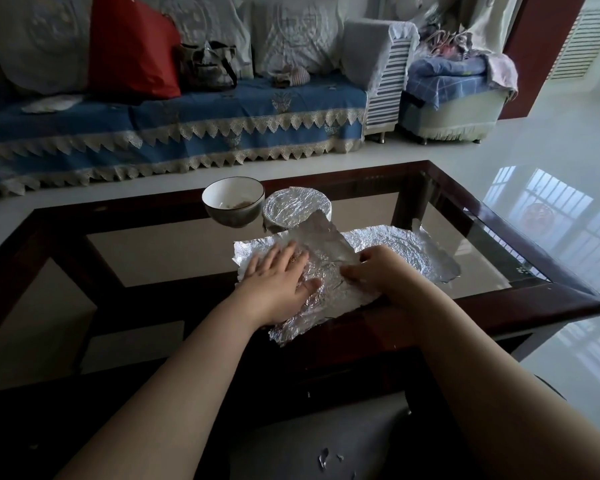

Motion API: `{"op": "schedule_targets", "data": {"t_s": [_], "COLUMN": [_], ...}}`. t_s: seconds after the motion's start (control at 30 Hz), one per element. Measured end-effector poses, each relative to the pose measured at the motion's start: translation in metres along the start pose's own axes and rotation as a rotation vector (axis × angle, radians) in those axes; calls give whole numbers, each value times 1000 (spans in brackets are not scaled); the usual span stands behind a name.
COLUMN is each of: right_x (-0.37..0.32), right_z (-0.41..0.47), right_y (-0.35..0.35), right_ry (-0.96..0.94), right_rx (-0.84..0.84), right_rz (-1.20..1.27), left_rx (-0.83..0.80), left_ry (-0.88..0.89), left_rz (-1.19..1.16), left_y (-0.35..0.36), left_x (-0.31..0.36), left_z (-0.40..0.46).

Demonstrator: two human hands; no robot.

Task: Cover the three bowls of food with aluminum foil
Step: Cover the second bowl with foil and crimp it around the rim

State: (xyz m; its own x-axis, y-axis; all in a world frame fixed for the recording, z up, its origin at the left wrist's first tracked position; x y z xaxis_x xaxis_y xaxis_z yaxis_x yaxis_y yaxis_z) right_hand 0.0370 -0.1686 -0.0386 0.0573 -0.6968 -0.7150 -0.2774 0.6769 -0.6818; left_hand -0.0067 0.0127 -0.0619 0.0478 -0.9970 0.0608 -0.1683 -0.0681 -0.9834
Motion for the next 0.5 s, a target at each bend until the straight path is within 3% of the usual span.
{"op": "schedule_targets", "data": {"t_s": [0.2, 0.5], "right_x": [-4, -2], "right_z": [-3, 3], "right_y": [3, 12], "right_ry": [-13, -26], "right_rx": [20, 66], "right_rz": [65, -61], "left_rx": [29, 58], "left_ry": [-19, -67], "left_rz": [-11, -4], "left_y": [-1, -2], "left_x": [-5, -5], "left_z": [-2, 0]}}
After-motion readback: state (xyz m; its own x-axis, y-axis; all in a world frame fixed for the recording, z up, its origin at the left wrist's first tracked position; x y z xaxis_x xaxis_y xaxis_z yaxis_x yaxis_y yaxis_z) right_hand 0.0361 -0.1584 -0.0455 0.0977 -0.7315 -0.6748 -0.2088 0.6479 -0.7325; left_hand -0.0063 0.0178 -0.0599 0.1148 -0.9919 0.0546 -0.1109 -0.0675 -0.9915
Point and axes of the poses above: each hand's wrist, its own z-axis towards the middle knuckle, its own y-axis out of the palm, x = y × z, the point moved 3 cm from there along z, towards the middle knuckle, and after that the axes turned 9 degrees about -y, right-handed, at the moved point
